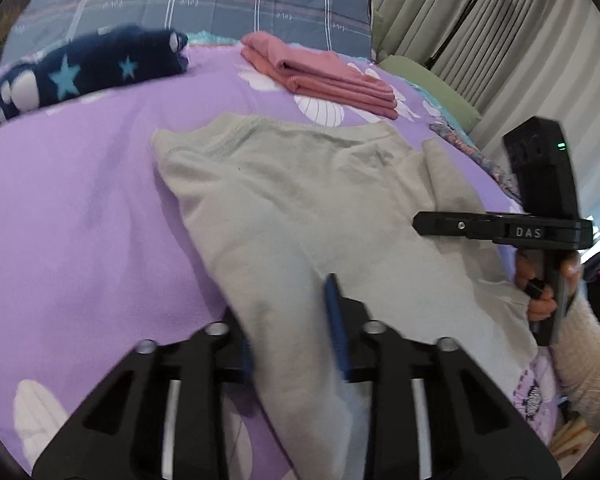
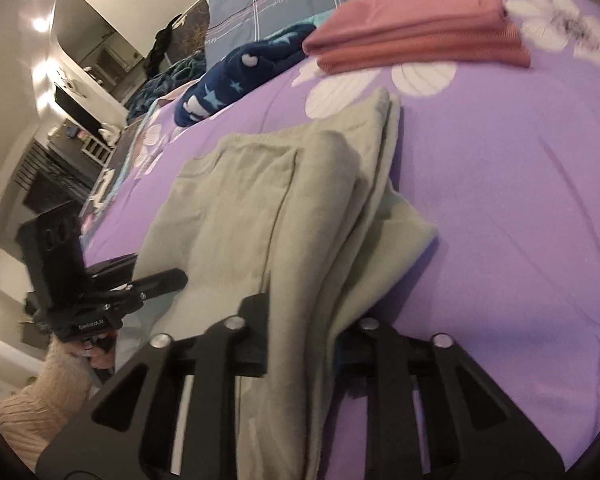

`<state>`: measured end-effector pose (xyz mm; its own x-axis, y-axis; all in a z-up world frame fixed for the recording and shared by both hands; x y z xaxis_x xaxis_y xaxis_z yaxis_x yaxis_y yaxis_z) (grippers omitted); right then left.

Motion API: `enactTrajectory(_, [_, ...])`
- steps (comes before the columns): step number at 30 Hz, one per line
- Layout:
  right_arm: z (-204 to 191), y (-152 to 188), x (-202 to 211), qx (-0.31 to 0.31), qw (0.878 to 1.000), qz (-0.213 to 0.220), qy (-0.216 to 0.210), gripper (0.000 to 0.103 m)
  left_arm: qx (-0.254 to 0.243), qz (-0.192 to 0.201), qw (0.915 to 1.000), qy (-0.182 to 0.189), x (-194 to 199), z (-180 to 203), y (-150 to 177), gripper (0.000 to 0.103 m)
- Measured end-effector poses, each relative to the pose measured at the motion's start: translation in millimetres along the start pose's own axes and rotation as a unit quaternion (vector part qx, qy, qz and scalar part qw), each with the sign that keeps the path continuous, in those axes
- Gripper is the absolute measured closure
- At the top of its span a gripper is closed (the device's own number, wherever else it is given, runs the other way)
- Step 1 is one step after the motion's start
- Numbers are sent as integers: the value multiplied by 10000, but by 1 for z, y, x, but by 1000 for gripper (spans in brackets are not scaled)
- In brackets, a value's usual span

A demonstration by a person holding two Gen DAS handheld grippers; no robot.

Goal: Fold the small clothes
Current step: 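Grasp the shirt edge with the right gripper while the left gripper grasps beside it, then lift the folded grey shirt off the sheet with both grippers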

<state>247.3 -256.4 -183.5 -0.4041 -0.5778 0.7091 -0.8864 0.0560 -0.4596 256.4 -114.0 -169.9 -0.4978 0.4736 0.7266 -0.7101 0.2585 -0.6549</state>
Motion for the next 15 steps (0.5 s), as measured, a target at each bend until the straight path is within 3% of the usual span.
enactTrajectory(5, [-37,3,41,976,9899,787,662,88,-540,363,9967,-480,29,20,-16,85])
enactTrajectory(15, [-95,19,133,1753,9553,2055,1205,88,-1238,1241,9801,-927,107,70,-43,85])
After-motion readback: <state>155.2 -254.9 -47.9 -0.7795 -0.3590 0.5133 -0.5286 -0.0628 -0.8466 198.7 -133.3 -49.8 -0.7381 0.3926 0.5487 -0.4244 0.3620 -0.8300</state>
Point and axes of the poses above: each gripper's, at about its wrist camera, not at the fingertips, and x roughly against the way its jaws point, z to its right, y to its underside, the point moved 10 cm from there along -x, roughly the way its jaws point, and after that the axes turned 7 degrees about -x, right-handed, at the moved point
